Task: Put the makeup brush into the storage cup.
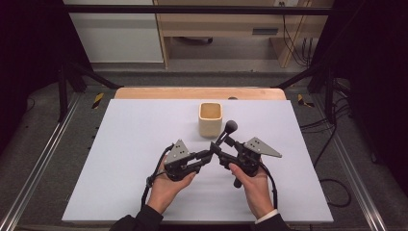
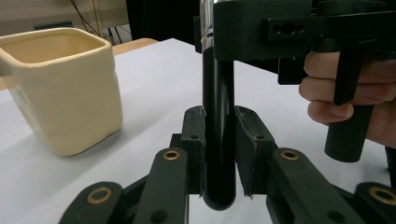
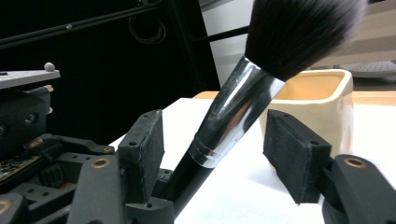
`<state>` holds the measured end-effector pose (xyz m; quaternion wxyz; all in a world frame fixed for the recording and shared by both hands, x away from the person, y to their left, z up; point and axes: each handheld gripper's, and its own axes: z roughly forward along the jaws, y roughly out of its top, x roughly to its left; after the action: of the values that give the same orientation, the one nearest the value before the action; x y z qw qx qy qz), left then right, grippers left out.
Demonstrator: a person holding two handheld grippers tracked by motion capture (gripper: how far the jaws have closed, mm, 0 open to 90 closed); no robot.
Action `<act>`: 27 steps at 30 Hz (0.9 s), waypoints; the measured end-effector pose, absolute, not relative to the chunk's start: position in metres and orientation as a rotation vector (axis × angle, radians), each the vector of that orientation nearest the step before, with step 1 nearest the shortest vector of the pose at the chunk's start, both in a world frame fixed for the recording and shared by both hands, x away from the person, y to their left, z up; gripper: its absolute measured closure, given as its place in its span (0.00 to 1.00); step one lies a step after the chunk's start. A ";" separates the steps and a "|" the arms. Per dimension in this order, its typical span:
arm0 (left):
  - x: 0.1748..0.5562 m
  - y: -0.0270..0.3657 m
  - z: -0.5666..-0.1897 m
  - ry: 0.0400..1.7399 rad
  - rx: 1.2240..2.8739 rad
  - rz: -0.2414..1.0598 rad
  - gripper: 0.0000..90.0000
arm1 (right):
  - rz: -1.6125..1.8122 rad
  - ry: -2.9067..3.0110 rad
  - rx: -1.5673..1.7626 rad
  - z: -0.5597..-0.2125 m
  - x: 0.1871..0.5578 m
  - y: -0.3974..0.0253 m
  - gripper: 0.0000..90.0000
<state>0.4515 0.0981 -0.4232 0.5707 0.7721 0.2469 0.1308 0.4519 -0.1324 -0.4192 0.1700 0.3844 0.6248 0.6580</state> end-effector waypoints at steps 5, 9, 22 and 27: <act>0.451 0.097 -0.423 0.574 1.815 0.306 0.83 | 1.873 1.775 1.087 -0.419 0.452 -0.133 0.46; 0.451 0.097 -0.423 0.573 1.812 0.304 0.83 | 1.885 1.773 1.088 -0.419 0.453 -0.134 0.49; 0.452 0.097 -0.422 0.572 1.808 0.303 0.83 | 1.940 1.757 1.132 -0.417 0.454 -0.137 0.60; 0.452 0.097 -0.423 0.571 1.807 0.301 0.83 | 1.949 1.757 1.131 -0.417 0.454 -0.138 0.61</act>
<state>0.4517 0.0973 -0.4226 0.5739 0.7712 0.2436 0.1284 0.4540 -0.1377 -0.4169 0.1416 0.3919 0.6085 0.6753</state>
